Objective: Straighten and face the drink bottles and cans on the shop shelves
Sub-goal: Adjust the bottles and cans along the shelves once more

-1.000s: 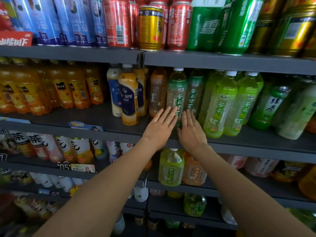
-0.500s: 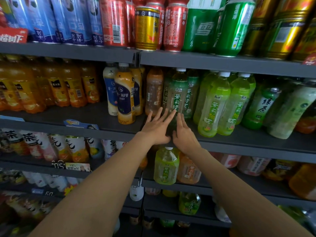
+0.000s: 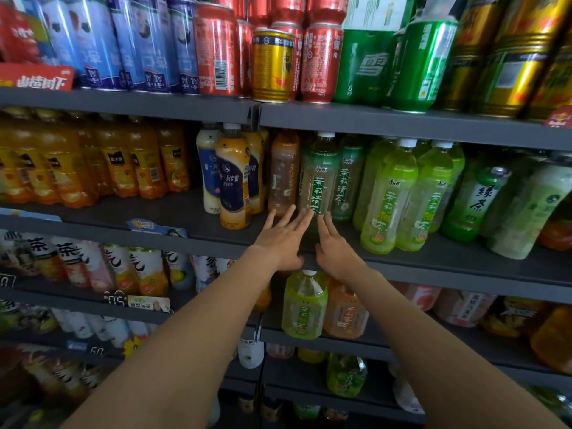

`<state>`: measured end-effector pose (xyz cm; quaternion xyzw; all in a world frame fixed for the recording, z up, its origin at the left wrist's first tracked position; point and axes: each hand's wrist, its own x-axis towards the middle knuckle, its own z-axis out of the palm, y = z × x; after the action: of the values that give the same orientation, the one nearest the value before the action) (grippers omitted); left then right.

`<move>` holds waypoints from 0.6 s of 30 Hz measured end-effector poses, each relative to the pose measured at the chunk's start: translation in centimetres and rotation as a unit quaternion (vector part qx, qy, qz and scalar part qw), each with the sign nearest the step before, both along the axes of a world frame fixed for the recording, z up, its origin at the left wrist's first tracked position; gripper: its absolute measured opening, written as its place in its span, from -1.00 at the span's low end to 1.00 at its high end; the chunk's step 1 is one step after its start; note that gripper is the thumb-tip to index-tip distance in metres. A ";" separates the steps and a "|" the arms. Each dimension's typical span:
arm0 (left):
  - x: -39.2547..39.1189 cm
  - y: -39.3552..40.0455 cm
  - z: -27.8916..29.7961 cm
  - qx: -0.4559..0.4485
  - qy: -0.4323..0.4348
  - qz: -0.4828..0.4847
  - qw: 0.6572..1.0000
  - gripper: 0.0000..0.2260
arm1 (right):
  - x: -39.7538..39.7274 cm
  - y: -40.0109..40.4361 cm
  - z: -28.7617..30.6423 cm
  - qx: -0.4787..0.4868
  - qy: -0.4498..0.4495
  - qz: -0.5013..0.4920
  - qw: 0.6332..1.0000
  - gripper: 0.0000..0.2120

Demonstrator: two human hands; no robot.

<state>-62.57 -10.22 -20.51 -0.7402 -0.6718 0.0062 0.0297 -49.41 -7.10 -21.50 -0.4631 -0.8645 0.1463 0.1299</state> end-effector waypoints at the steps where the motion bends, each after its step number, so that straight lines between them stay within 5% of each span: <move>1: -0.1 -0.2 0.0 -0.008 0.003 0.008 1.000 -0.15 | -0.2 0.0 0.1 -0.003 -0.001 0.003 1.000 -0.35; 11: 0.4 -1.6 1.5 -0.050 0.014 0.030 0.998 -0.21 | -1.8 -1.1 0.6 -0.007 -0.023 -0.017 1.000 -0.33; 18: -1.8 -6.6 3.5 0.130 0.049 0.000 0.990 -0.45 | -3.4 -4.3 4.7 0.289 -0.014 0.038 0.957 -0.65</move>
<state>-64.39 -16.82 -17.03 -0.7290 -0.6643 -0.0447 0.1589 -52.84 -11.37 -16.80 -0.3744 -0.8888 -0.1110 0.2401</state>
